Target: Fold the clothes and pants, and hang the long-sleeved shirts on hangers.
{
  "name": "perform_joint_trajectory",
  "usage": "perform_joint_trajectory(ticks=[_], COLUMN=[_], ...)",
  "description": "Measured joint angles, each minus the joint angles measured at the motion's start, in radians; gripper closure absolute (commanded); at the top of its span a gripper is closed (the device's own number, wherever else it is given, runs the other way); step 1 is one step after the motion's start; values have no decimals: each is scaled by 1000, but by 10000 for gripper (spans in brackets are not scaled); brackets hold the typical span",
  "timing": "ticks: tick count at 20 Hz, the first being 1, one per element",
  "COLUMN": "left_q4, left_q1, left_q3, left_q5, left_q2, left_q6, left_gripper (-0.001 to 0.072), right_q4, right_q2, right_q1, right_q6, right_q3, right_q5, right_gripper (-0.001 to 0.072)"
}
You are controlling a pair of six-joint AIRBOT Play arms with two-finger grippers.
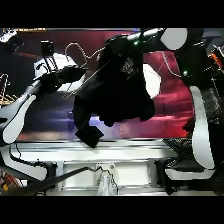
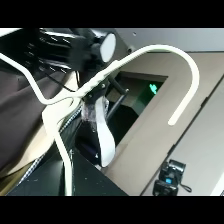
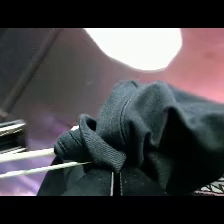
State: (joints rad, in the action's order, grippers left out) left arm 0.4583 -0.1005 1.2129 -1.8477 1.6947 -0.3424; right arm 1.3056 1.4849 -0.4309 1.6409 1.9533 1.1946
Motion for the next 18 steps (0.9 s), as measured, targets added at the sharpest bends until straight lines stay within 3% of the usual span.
perform_joint_trajectory(ticks=[4, 12, 18], left_q4=[-3, 49, 201], left_q1=[-4, -24, -57], left_q3=[0, 0, 0], left_q5=[18, 204, 92], left_q2=[-15, -6, 45], left_q6=[-11, -10, -10], left_gripper=[700, 702, 701], right_q4=[-4, -120, -152], right_q2=[19, 8, -23], right_q1=[33, -8, -161], right_q6=[0, -23, -35], right_q3=[0, 0, 0], right_q5=[-5, 82, 149], right_gripper=[692, 692, 692])
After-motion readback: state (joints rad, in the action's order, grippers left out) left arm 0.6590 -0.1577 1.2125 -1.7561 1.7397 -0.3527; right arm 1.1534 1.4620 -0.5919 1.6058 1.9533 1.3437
